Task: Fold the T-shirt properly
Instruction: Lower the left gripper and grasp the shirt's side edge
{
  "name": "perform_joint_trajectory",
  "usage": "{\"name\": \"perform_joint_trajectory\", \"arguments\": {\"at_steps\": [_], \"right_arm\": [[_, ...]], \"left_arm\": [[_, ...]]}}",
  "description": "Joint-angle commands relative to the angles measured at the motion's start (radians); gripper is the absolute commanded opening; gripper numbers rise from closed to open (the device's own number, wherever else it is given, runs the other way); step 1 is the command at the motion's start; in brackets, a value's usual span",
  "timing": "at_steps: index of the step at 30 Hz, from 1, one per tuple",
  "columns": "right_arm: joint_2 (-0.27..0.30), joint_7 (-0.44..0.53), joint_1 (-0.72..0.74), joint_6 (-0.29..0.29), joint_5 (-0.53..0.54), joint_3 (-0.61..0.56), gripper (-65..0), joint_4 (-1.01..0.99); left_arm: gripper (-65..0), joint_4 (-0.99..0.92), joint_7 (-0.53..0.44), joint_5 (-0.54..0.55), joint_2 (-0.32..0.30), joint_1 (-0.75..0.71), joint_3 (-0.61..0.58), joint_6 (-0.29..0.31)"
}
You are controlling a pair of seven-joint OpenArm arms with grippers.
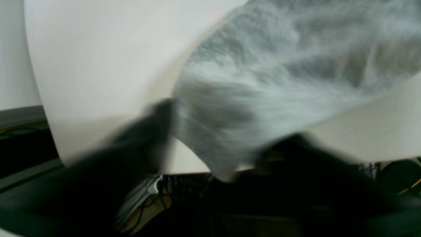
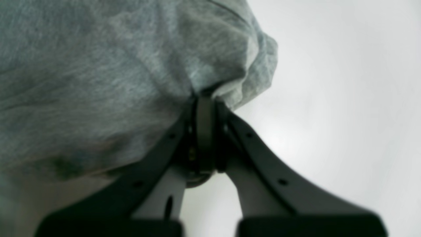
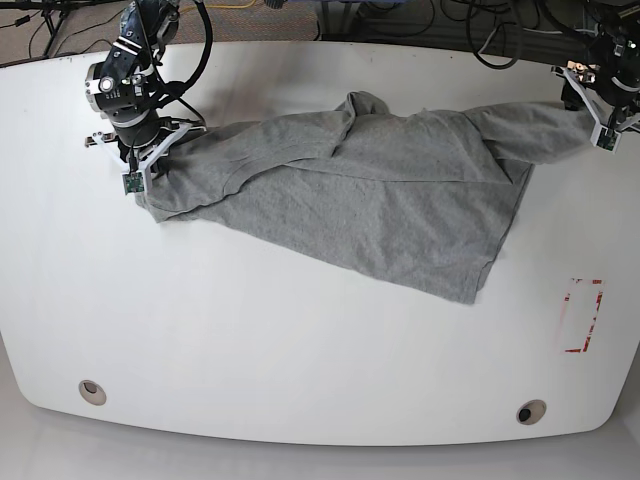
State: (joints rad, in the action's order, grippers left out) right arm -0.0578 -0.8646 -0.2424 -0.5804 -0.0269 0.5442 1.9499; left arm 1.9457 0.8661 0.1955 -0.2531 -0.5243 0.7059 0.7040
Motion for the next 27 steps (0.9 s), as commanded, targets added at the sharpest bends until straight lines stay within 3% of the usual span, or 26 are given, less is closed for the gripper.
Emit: {"name": "perform_joint_trajectory", "arguments": {"at_steps": [1, 4, 13, 19, 27], "right_arm": [[0.003, 0.023, 0.008, 0.001, 0.005, -0.003, -64.8, 0.023], [0.002, 0.023, 0.008, 0.001, 0.005, -0.003, -64.8, 0.023], [0.000, 0.023, 0.019, 0.001, 0.005, -0.003, -64.8, 0.023], [-0.001, 0.023, 0.022, 0.001, 0.005, -0.002, -64.8, 0.023], [-0.001, 0.023, 0.031, 0.001, 0.005, -0.003, -64.8, 0.023]], "left_arm": [[-13.3, 0.024, -0.015, 0.006, 0.005, -0.003, 0.007, -0.006], [-11.5, 0.025, -0.015, 0.006, 0.038, -0.003, 0.007, -0.006], [-16.7, 0.037, 0.066, 0.006, 0.056, 0.010, 0.005, -0.006], [-19.2, 0.036, 0.080, 0.006, 0.094, 0.111, -0.004, -0.006], [-19.2, 0.047, 0.265, 0.034, 0.074, 0.231, -0.128, -0.006]]}}
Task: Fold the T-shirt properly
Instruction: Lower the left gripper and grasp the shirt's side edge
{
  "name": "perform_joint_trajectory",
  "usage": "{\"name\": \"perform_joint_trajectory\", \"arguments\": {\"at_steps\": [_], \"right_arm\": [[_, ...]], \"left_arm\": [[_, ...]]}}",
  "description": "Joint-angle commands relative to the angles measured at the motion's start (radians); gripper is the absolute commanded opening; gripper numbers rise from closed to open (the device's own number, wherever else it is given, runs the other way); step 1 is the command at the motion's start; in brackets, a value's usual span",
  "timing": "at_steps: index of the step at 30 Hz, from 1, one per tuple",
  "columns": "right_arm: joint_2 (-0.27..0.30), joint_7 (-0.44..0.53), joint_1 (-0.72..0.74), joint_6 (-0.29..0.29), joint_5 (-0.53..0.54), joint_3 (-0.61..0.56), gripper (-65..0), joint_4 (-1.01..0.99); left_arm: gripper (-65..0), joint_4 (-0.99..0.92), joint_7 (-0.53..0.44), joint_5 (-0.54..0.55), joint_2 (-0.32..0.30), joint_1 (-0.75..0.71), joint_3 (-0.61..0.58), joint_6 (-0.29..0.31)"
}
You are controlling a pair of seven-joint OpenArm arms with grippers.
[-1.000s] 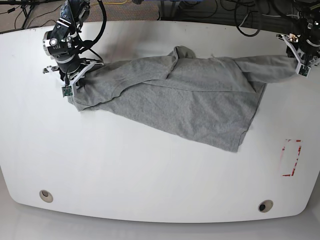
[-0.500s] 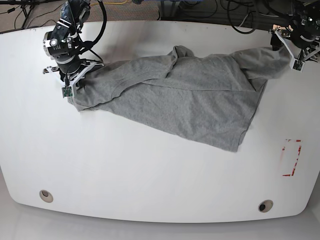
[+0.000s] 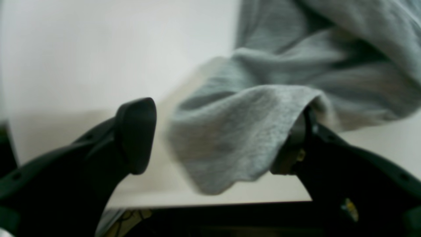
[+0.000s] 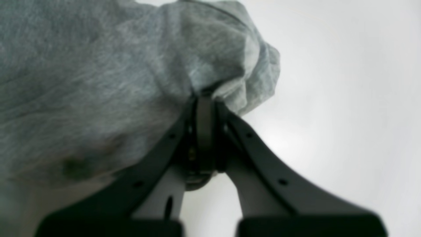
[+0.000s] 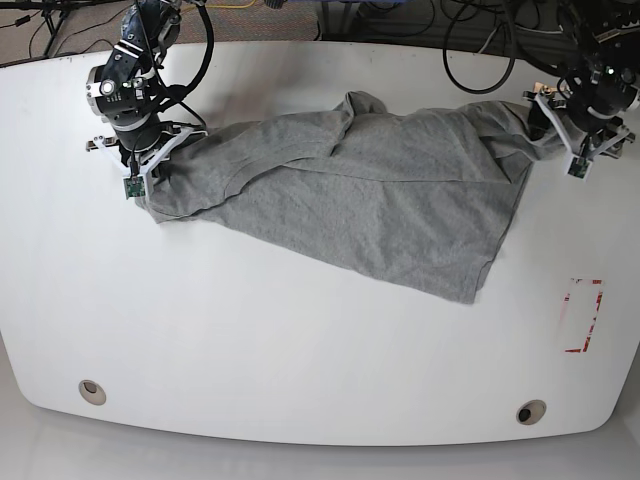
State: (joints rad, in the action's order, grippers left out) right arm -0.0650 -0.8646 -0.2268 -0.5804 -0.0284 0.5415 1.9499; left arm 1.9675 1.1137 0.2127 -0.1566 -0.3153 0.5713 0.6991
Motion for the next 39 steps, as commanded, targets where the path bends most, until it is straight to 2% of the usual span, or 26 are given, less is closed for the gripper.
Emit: {"name": "perform_joint_trajectory", "arguments": {"at_steps": [1, 10, 14, 16, 20, 25, 29, 33, 39], "right_arm": [[0.006, 0.023, 0.020, 0.001, 0.006, 0.001, -64.8, 0.023], [0.006, 0.023, 0.028, 0.001, 0.006, 0.001, -64.8, 0.019], [0.006, 0.023, 0.037, 0.001, 0.008, 0.001, -64.8, 0.018], [0.006, 0.023, 0.039, 0.001, 0.008, 0.001, -64.8, 0.018], [0.006, 0.023, 0.040, 0.001, 0.008, 0.002, -64.8, 0.018], [0.006, 0.023, 0.040, 0.001, 0.008, 0.002, -64.8, 0.018], [0.006, 0.023, 0.040, 0.001, 0.008, 0.004, -64.8, 0.018], [0.006, 0.023, 0.040, 0.001, 0.008, 0.005, -64.8, 0.018], [0.006, 0.023, 0.040, 0.001, 0.008, 0.005, -64.8, 0.018]], "left_arm": [[-19.2, 0.020, 0.038, 0.031, -0.024, 0.037, 0.005, -0.001], [-19.3, 0.014, 0.065, 0.113, -0.021, 0.170, -0.029, -0.001], [-19.2, -0.006, 0.095, 0.153, -0.001, 0.232, -0.030, -0.001], [-19.2, -0.010, 0.122, 0.175, 0.001, 0.265, -0.027, -0.001], [-19.2, -0.010, 0.239, 0.267, -0.010, 0.327, -0.029, -0.001], [-19.2, -0.012, 0.265, 0.362, -0.014, 0.356, -0.024, -0.001], [-19.6, -0.012, 0.262, 0.345, -0.010, 0.384, -0.024, -0.001], [-19.3, -0.015, 0.259, 0.262, 0.021, 0.439, -0.027, -0.001], [-19.2, -0.101, 0.159, 0.138, 0.075, 0.531, -0.037, -0.001]]}}
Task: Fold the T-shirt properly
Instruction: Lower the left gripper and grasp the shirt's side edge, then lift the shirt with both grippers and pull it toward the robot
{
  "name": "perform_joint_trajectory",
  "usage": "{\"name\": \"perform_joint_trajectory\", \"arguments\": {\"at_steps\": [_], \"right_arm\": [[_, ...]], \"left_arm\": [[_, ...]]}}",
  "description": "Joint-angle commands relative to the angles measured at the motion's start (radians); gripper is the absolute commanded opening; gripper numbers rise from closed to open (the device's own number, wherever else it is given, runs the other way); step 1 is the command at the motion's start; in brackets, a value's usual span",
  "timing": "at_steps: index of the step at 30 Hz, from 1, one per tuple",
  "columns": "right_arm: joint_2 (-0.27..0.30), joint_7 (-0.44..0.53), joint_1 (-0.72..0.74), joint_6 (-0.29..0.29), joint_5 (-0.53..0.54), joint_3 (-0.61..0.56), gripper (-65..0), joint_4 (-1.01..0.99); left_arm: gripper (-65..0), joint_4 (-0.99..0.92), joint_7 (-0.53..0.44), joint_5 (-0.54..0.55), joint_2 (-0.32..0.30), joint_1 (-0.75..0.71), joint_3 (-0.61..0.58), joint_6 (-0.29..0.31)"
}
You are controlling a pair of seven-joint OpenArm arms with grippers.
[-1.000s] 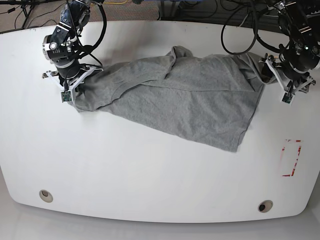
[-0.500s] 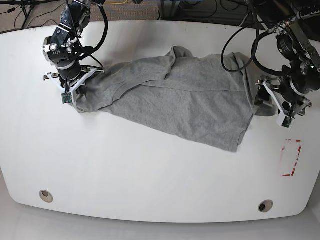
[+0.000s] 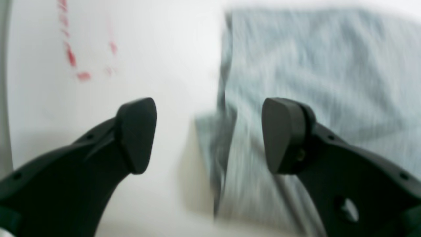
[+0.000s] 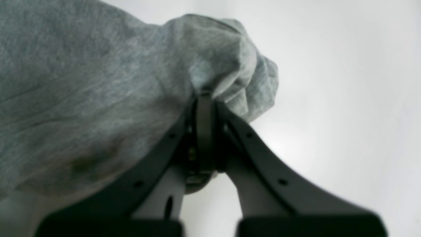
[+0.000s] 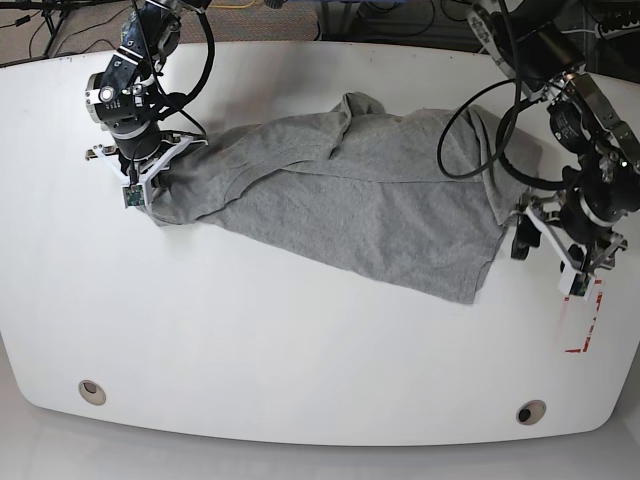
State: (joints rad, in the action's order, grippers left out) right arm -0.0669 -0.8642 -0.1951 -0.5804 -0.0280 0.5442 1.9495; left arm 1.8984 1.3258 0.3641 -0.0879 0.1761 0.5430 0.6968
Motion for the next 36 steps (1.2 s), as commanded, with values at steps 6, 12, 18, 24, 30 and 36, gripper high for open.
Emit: {"name": "perform_joint_trajectory", "arguments": {"at_steps": [6, 12, 18, 24, 30, 36], "right_arm": [[0.008, 0.023, 0.009, 0.001, 0.007, 0.001, -64.8, 0.018], [0.008, 0.024, 0.009, 0.001, 0.007, 0.001, -64.8, 0.018], [0.008, 0.024, 0.010, 0.001, 0.007, 0.000, -64.8, 0.018], [0.008, 0.026, 0.010, 0.001, 0.007, 0.000, -64.8, 0.018], [0.008, 0.026, 0.010, 0.001, 0.007, 0.001, -64.8, 0.018], [0.008, 0.026, 0.010, 0.001, 0.007, 0.003, -64.8, 0.018]], "left_arm": [[-19.2, -0.293, -0.205, -0.122, 0.009, 0.155, -0.065, 0.001], [-19.2, -0.600, -0.369, -0.236, 0.006, 0.268, -0.076, 0.001], [-19.2, -0.863, -0.467, -0.271, -0.023, 0.353, -0.076, 0.001], [-19.2, -1.101, -0.593, -0.276, -0.048, 0.412, -0.076, 0.001], [-19.2, -1.279, -0.685, -0.273, -0.068, 0.443, -0.076, 0.001], [-19.7, -1.335, -0.691, -0.273, -0.063, 0.445, -0.076, 0.001]]}}
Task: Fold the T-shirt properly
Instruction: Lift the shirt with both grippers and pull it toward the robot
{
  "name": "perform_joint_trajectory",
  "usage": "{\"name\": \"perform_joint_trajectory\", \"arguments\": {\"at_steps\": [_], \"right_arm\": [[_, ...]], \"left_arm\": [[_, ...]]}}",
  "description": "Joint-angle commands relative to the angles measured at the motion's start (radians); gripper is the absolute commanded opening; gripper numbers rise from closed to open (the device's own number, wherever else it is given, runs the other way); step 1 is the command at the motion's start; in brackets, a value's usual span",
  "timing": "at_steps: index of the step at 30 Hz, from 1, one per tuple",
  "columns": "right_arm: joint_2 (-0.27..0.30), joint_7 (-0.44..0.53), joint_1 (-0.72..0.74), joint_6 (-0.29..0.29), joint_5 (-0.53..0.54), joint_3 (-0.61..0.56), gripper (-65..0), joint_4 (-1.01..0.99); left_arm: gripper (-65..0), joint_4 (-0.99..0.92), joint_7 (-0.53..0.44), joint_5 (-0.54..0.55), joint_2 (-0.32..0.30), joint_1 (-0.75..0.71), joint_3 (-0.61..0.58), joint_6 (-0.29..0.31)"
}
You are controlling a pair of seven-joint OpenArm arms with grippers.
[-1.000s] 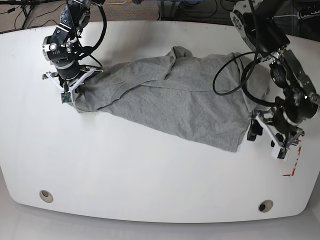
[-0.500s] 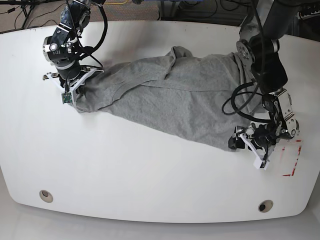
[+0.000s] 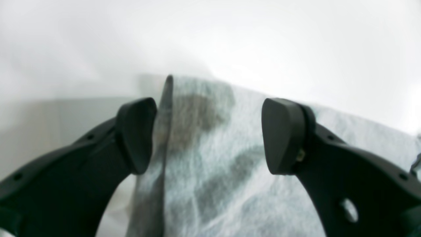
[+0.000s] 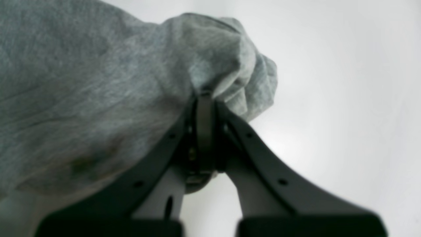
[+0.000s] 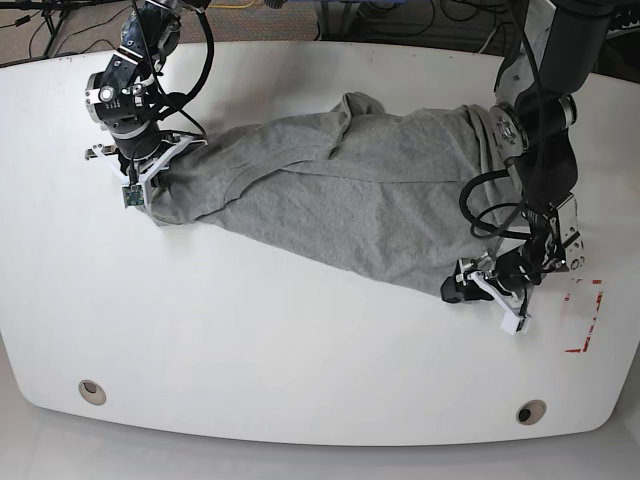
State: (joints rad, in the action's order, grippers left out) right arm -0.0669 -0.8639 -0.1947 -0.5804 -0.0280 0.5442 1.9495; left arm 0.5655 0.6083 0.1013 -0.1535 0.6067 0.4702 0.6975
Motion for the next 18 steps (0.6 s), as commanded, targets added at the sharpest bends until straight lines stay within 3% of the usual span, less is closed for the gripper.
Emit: {"name": "perform_joint_trajectory", "arguments": {"at_steps": [1, 4, 6, 10, 13, 18], "right_arm": [[0.008, 0.025, 0.010, 0.001, 0.007, 0.003, -64.8, 0.018], [0.008, 0.025, 0.019, 0.001, 0.007, 0.003, -64.8, 0.018], [0.008, 0.025, 0.022, 0.001, 0.007, 0.004, -64.8, 0.018], [0.008, 0.025, 0.031, 0.001, 0.007, 0.004, -64.8, 0.018], [0.008, 0.025, 0.031, 0.001, 0.007, 0.004, -64.8, 0.020], [0.008, 0.022, 0.050, 0.001, 0.006, 0.004, -64.8, 0.020]], "left_arm": [[-19.9, -0.002, 0.026, -0.010, 0.004, 0.011, -0.004, 0.001], [-23.1, -0.008, 0.031, -0.010, 0.005, 0.008, -0.006, 0.001], [-30.1, -0.011, 0.046, -0.013, 0.016, 0.006, -0.006, 0.001], [-52.1, -0.005, 0.057, -0.016, 0.035, 0.006, -0.008, 0.001], [-65.0, -0.005, 0.055, -0.016, 0.035, 0.006, -0.008, 0.001], [-65.0, -0.003, 0.052, -0.016, 0.033, 0.006, -0.008, 0.001]]}}
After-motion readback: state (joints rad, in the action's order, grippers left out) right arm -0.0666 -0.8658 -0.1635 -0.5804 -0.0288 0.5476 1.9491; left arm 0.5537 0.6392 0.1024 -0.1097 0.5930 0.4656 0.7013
